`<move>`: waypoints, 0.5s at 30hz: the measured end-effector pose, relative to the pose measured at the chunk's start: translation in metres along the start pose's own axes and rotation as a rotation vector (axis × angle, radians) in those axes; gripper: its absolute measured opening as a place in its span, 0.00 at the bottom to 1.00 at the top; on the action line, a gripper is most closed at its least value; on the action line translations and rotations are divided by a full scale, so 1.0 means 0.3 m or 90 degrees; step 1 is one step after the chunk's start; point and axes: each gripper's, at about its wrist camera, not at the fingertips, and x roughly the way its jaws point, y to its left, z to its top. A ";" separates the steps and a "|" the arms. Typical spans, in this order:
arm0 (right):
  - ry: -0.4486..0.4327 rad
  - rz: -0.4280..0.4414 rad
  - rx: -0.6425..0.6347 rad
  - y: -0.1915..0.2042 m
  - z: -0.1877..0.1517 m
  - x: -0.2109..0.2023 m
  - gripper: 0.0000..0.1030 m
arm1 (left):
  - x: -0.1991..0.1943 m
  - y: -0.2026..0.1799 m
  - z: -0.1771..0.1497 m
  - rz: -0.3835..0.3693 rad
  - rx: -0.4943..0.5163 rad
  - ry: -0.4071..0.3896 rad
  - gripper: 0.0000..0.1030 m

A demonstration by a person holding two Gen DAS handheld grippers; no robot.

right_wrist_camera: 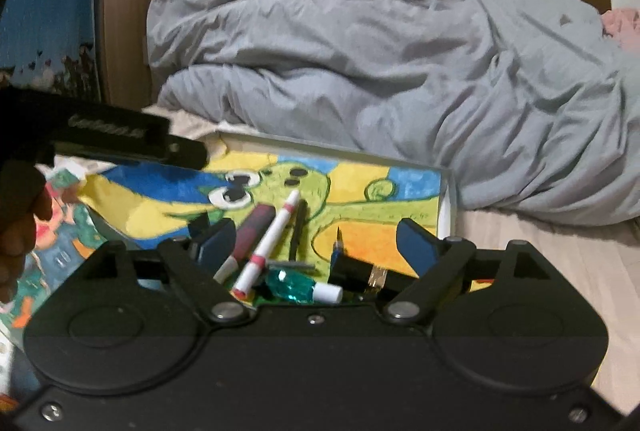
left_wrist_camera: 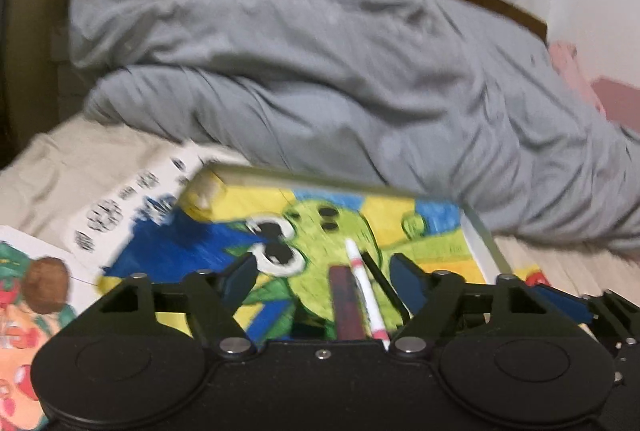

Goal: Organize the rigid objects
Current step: 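Open the right gripper to drop the teal bottle while the left gripper releases the tube, then lift both open tools up and away from the tray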

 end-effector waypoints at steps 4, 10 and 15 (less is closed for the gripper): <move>-0.029 0.000 0.008 0.004 0.042 -0.089 0.94 | -0.112 0.015 0.016 0.021 -0.001 -0.053 0.82; -0.076 -0.005 0.013 0.018 0.097 -0.222 0.99 | -0.300 0.018 0.014 0.047 0.003 -0.127 0.96; -0.112 -0.012 0.032 0.018 0.107 -0.322 0.99 | -0.442 0.030 -0.027 0.082 -0.005 -0.168 0.99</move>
